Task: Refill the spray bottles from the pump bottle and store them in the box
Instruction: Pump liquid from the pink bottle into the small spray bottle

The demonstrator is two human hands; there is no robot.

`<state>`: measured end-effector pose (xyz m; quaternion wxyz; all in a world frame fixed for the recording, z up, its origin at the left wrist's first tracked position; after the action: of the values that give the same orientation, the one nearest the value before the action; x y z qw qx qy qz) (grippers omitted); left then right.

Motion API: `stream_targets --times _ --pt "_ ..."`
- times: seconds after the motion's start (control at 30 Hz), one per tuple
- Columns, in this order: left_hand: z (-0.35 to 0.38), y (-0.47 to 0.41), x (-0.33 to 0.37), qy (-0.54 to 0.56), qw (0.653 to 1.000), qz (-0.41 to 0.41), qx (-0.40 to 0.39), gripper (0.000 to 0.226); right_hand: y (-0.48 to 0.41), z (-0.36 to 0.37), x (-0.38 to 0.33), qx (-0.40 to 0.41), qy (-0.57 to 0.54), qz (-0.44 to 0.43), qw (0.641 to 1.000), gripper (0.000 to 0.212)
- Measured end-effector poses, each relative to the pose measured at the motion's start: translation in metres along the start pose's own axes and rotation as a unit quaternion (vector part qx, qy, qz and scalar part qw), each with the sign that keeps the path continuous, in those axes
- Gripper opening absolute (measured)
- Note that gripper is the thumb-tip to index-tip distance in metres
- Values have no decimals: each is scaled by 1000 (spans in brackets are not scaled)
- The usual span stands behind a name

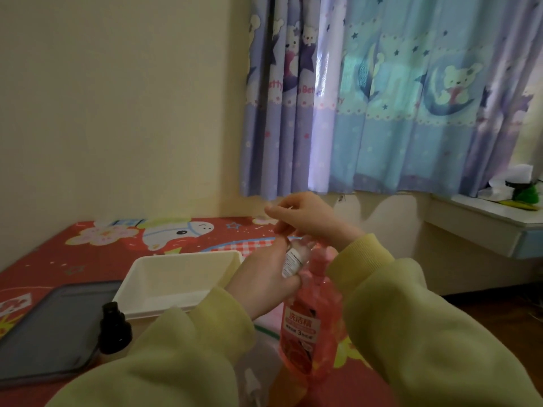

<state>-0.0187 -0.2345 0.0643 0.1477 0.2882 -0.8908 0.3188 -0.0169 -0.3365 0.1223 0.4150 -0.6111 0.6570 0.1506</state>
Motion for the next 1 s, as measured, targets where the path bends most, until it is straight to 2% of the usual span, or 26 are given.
stream_targets --times 0.17,0.3,0.5,0.6,0.87,1.0 --pt "14 6 -4 20 999 -27 6 32 -1 7 15 35 76 -3 996 37" --pt "18 6 -7 11 999 -35 -7 33 2 6 17 52 38 -12 998 33" --pt "2 4 2 22 999 -30 -39 25 1 5 3 -11 12 9 1000 22" --pt "-1 2 5 8 999 -20 -33 24 1 0 2 -5 -1 -1 1000 23" --pt "17 6 -9 38 997 -58 -43 34 -2 10 20 46 78 -7 996 35" --pt "10 7 -3 29 996 -50 -61 37 -1 13 15 -1 88 11 996 33"
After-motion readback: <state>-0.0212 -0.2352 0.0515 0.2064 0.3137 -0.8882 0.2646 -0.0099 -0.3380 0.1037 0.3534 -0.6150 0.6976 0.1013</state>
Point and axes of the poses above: each hand's wrist, its own y-axis away from the middle knuckle, its own z-axis out of the palm, x = y × z, the point moved 4 cm from there along -y, towards the middle knuckle, and after that the axes turned 5 degrees about -y, right-handed, at the moved point
